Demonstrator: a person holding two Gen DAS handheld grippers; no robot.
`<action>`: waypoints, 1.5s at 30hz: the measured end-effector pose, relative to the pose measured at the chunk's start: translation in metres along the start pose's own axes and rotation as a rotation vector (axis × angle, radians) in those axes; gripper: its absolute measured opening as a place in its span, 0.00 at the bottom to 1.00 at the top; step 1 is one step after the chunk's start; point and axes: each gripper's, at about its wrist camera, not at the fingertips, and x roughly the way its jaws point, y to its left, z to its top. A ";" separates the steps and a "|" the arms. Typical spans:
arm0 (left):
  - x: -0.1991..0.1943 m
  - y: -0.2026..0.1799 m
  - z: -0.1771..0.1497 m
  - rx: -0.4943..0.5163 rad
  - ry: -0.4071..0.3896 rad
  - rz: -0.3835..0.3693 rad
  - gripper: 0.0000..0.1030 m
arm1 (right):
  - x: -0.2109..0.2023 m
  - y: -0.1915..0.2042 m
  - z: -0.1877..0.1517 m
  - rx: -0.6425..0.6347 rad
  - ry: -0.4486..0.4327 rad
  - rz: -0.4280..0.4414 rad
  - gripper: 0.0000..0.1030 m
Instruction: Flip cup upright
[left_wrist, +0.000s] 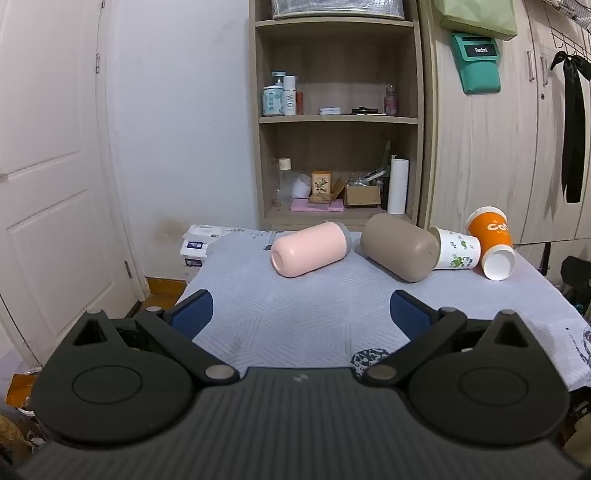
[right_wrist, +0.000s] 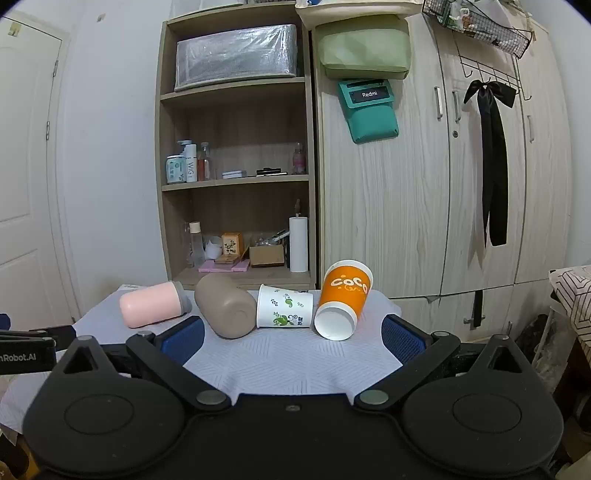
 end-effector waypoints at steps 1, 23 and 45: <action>0.000 0.000 0.000 0.000 -0.002 0.004 1.00 | 0.000 0.000 0.001 0.000 0.005 -0.001 1.00; 0.003 0.008 -0.001 -0.054 0.017 -0.057 1.00 | 0.002 0.001 0.000 -0.024 0.025 -0.023 1.00; 0.014 0.015 -0.010 -0.073 0.068 -0.076 1.00 | 0.007 0.004 0.001 -0.046 0.052 -0.064 1.00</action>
